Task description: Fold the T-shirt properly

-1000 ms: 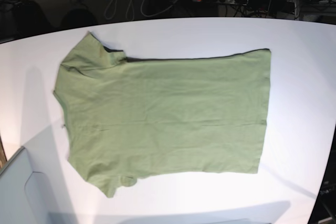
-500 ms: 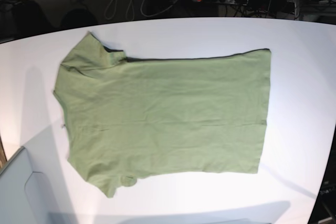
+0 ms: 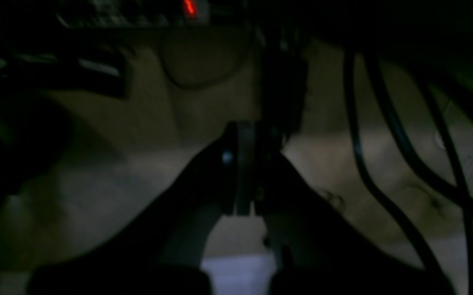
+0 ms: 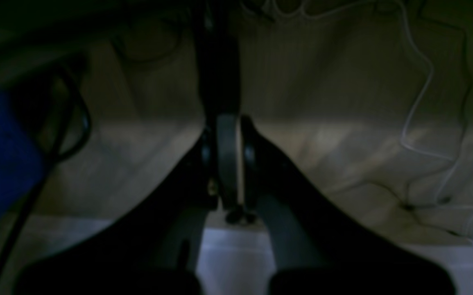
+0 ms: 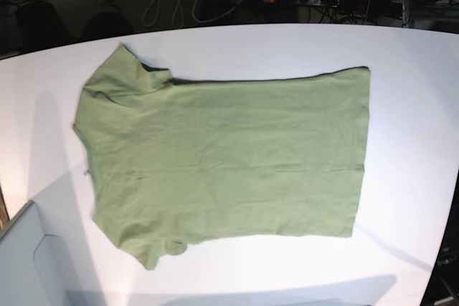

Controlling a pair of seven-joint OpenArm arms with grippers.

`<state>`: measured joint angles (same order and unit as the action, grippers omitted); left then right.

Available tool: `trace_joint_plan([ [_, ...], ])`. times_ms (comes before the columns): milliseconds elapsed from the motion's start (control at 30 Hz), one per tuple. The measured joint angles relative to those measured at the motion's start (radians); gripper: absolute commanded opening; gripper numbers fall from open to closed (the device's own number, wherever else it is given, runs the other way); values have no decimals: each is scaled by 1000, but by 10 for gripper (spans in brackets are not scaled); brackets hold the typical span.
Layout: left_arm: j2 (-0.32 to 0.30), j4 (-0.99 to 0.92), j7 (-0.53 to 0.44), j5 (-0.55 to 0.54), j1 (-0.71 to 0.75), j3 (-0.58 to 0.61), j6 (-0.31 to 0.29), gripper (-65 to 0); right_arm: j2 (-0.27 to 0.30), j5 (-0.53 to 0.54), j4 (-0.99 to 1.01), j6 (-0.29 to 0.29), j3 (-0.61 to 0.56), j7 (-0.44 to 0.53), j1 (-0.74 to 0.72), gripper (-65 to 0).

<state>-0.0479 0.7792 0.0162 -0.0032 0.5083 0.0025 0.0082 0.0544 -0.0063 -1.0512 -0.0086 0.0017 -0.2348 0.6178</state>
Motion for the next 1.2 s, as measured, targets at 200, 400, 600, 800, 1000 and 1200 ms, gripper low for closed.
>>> trace_joint_plan([
  [200, -12, 315, -1, -1, 159, 2, -9, -650, 15, 5, -284, 0, 3, -4, 172, -650],
  [400, -33, 555, 10, -2, 302, -10, -2, -650, 50, -1, -518, 0, 11, -3, 311, -650],
  [600, -66, 763, 13, 1, 414, -8, 0, -650, 49, 0, -743, 0, 23, -14, 432, -650],
  [800, -106, 930, 8, 0, 462, -9, -5, -650, 48, 3, -927, 0, 64, -10, 494, -650],
  [1000, -110, 1056, 11, 0, 469, -10, -5, -650, 50, 0, -1023, 1, 99, -170, 453, -650],
  [1200, -110, 1155, 14, 0, 463, -10, -5, -650, 50, 0, -1035, 3, 100, -197, 394, -650],
])
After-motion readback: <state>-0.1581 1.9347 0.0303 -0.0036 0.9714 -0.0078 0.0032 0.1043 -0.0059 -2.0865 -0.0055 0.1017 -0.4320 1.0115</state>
